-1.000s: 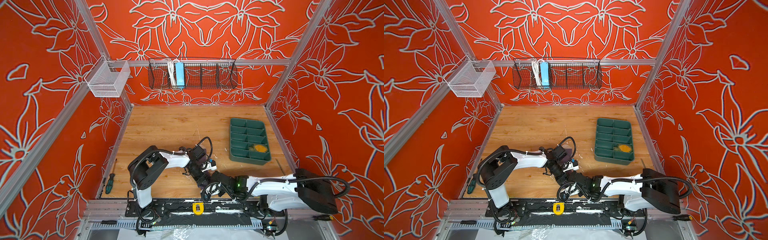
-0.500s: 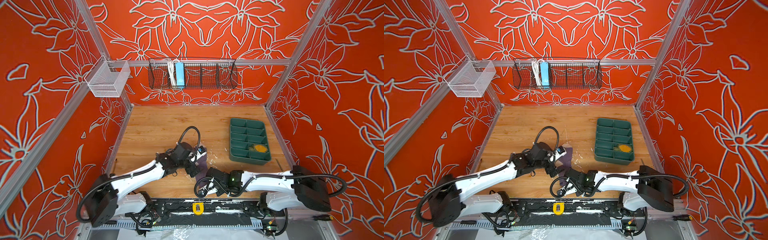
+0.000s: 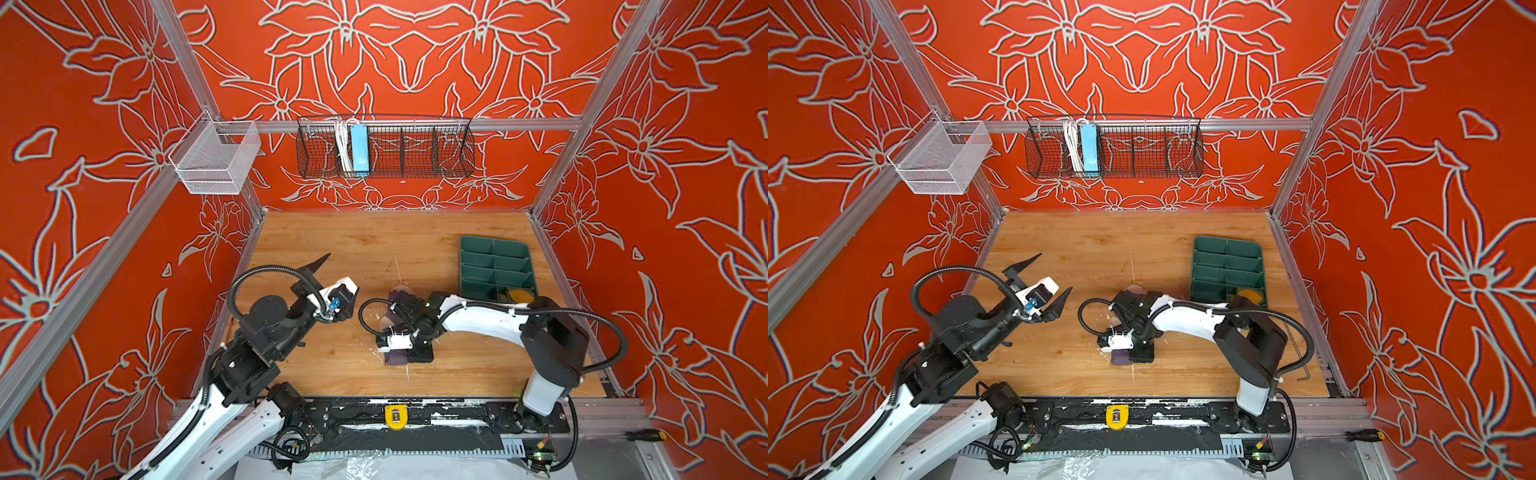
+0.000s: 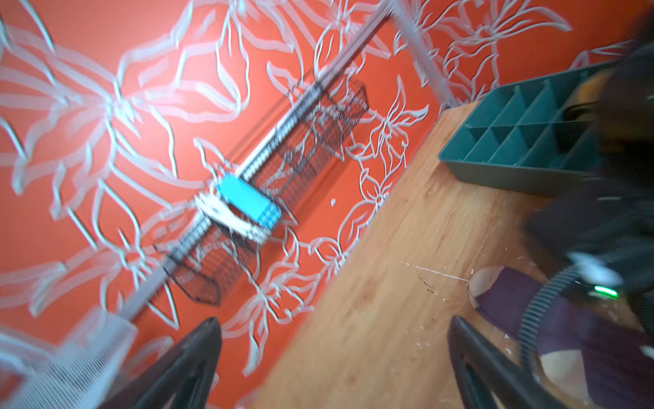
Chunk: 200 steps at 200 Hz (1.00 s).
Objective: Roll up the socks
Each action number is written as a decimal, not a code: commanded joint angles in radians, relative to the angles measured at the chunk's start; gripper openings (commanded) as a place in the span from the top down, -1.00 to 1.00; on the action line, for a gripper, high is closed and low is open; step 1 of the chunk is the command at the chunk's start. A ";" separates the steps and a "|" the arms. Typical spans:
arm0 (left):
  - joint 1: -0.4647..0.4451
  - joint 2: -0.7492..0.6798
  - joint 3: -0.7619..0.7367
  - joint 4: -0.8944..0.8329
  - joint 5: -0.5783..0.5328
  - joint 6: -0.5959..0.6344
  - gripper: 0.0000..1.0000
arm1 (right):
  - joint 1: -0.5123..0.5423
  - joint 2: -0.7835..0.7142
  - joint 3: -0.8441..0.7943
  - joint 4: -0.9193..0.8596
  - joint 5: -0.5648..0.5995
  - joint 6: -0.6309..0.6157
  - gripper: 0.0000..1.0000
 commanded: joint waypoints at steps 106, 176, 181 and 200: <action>-0.465 0.288 -0.302 -0.234 -0.209 0.421 -0.82 | -0.089 0.143 0.097 -0.092 -0.250 0.099 1.00; -0.575 0.632 -0.277 -0.058 -0.236 0.055 -0.55 | -0.102 0.182 0.112 -0.102 -0.288 0.085 1.00; -0.574 0.656 -0.272 -0.053 -0.251 0.036 -0.54 | -0.101 0.182 0.114 -0.102 -0.287 0.082 1.00; -0.574 0.743 -0.276 -0.004 -0.321 -0.039 -0.53 | -0.101 0.176 0.109 -0.090 -0.291 0.083 1.00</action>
